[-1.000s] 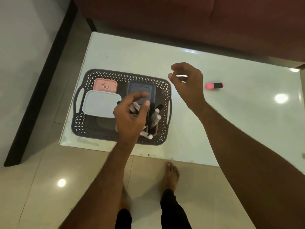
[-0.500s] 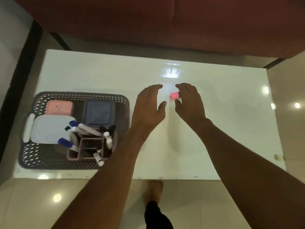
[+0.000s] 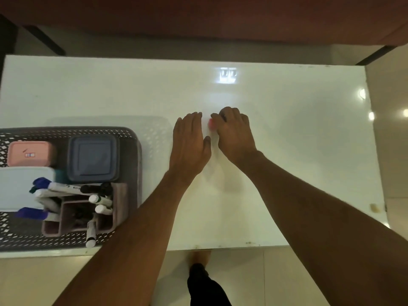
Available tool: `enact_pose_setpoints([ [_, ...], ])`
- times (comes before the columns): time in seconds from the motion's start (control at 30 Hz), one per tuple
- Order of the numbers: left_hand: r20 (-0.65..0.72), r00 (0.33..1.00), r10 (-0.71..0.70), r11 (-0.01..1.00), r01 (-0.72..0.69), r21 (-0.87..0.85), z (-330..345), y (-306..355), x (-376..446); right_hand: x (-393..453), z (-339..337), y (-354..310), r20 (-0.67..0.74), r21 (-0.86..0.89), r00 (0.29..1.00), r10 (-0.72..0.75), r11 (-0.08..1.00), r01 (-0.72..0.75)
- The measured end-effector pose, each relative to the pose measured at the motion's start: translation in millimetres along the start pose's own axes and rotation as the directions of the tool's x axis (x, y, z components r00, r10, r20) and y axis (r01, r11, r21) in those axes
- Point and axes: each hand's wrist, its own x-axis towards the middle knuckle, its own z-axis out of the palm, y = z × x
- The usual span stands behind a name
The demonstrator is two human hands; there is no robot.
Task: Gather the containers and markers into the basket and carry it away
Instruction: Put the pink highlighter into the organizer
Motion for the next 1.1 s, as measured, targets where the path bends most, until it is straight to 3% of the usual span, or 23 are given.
enact_pose_setpoints([
  [0.3, -0.081, 0.996, -0.031, 1.0, 0.031, -0.007, -26, -6, -1, 10, -21, -29, -0.047, 0.177, 0.977, 0.209, 0.964, -0.198],
  [0.47, -0.16, 0.987, 0.0, 1.0, -0.004, -0.025, -68, -20, -7, 18, -51, -84, -0.194, 0.379, 0.948, 0.253, 0.911, -0.165],
  [0.77, -0.281, 0.959, -0.032, 0.999, 0.024, -0.031, -184, -88, -45, 20, -100, -223, -0.275, 0.57, 0.901, 0.334, 0.812, -0.127],
  [0.93, -0.315, 0.949, -0.019, 1.0, 0.022, 0.006, -235, -145, -82, 6, -107, -303, -0.307, 0.609, 0.89, 0.336, 0.789, -0.088],
  [1.1, -0.306, 0.948, -0.091, 0.995, 0.076, -0.061, -260, -189, -114, -18, -98, -363, -0.346, 0.488, 0.86, 0.375, 0.855, -0.176],
])
